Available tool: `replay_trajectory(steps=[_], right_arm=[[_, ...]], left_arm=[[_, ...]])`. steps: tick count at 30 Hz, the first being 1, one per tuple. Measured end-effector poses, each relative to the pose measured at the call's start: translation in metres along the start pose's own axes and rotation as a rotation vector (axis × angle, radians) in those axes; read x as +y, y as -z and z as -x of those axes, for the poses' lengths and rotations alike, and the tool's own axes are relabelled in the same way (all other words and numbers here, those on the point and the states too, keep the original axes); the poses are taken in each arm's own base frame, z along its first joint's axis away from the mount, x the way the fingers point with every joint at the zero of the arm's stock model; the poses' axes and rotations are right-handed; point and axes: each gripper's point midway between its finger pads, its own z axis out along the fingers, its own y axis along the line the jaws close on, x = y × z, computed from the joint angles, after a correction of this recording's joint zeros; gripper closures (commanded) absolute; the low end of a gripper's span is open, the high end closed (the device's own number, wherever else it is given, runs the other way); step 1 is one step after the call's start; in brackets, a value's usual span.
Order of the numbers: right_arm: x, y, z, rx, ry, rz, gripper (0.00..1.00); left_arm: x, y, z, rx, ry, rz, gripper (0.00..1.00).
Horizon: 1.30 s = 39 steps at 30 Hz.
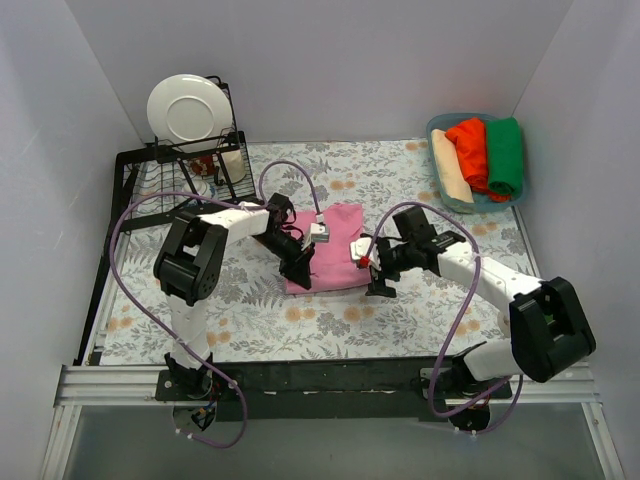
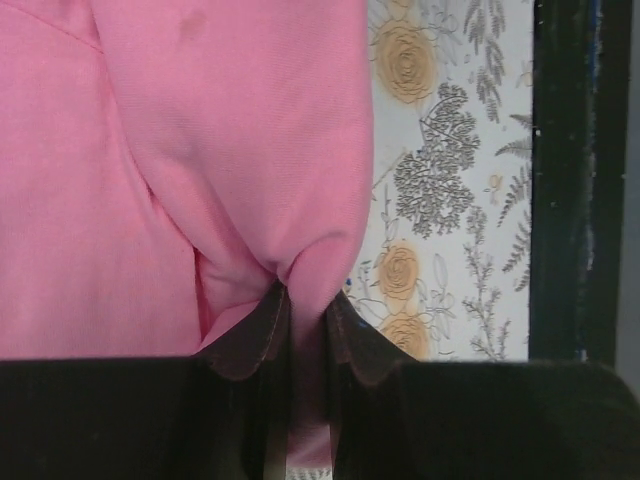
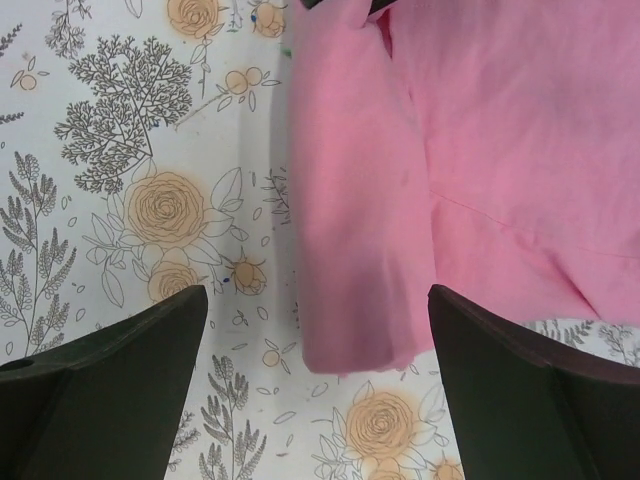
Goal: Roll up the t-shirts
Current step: Roll the T-shirt to the center of the board.
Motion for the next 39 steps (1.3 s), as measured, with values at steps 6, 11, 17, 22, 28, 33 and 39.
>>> replay_trajectory(steps=[6, 11, 17, 22, 28, 33, 39], right_arm=[[0.01, -0.021, -0.004, 0.03, 0.051, 0.035, 0.02], [0.011, -0.039, -0.011, 0.046, 0.066, 0.051, 0.05], [0.014, -0.061, -0.034, 0.087, 0.04, 0.098, 0.96], [-0.003, -0.07, -0.031, 0.092, 0.038, 0.108, 0.99], [-0.002, -0.071, -0.031, 0.098, 0.028, 0.12, 0.99], [-0.003, -0.07, -0.03, 0.103, 0.009, 0.122, 0.99], [-0.002, -0.07, -0.03, 0.109, -0.019, 0.129, 0.99]], left_arm=[[-0.019, -0.001, -0.004, -0.002, 0.086, -0.085, 1.0], [-0.022, 0.003, -0.002, -0.01, 0.106, -0.097, 0.99], [-0.018, 0.007, -0.001, -0.021, 0.135, -0.084, 0.61], [-0.019, 0.014, -0.003, -0.03, 0.109, 0.017, 0.46], [-0.029, 0.034, -0.003, -0.056, -0.034, 0.199, 0.43], [-0.019, 0.026, -0.015, -0.043, -0.075, 0.251, 0.42], [-0.013, 0.008, -0.027, -0.021, -0.118, 0.298, 0.53]])
